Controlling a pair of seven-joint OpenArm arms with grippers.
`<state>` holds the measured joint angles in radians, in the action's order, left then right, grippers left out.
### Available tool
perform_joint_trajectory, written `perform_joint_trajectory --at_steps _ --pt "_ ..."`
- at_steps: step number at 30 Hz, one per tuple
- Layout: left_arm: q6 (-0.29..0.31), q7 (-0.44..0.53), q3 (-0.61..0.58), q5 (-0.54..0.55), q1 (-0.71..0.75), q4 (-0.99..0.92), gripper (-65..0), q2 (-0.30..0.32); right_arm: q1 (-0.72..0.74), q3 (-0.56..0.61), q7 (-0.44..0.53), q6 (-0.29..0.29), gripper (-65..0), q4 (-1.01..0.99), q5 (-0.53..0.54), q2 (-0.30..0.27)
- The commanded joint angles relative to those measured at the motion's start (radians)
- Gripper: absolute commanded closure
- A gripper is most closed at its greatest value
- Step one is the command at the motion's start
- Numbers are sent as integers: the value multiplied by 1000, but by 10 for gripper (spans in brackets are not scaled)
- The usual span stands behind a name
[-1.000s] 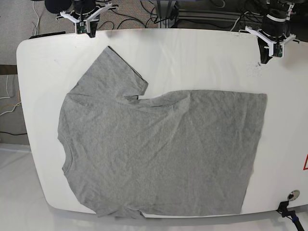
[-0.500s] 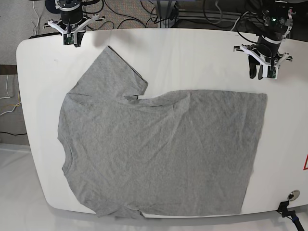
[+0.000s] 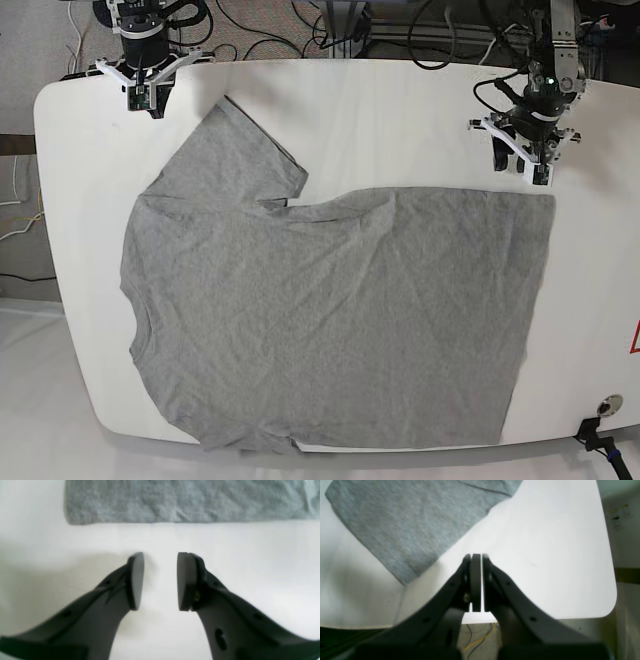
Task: Fold the T-shirt properly
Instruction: 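Lower both grippers toward the shirt's shoulder corners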
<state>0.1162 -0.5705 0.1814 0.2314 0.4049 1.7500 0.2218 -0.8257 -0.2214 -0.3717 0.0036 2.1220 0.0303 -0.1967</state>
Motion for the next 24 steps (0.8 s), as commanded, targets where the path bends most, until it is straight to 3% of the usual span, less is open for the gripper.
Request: perform_joint_trajectory --at_steps 1,4,9,10,20,24 --pt "1 16 2 14 -35 -33 -223 12 7 -5 15 -3 -6 17 0 -7" --pt "7 -17 2 52 -77 -84 -244 14 11 -5 13 -5 -5 18 -2 -7" --pt "21 -99 -6 267 -127 -147 -358 19 20 -22 6 1 -3 10 -1 -3" --pt "18 -44 -10 208 -122 -116 -342 17 30 -15 23 2 0 11 11 -9" --pt "9 -50 -10 279 -118 -108 -348 16 29 -10 17 6 0 3 16 -9" --pt "13 -69 -9 284 -119 -105 -353 13 27 -5 15 7 -148 -3 22 -10"
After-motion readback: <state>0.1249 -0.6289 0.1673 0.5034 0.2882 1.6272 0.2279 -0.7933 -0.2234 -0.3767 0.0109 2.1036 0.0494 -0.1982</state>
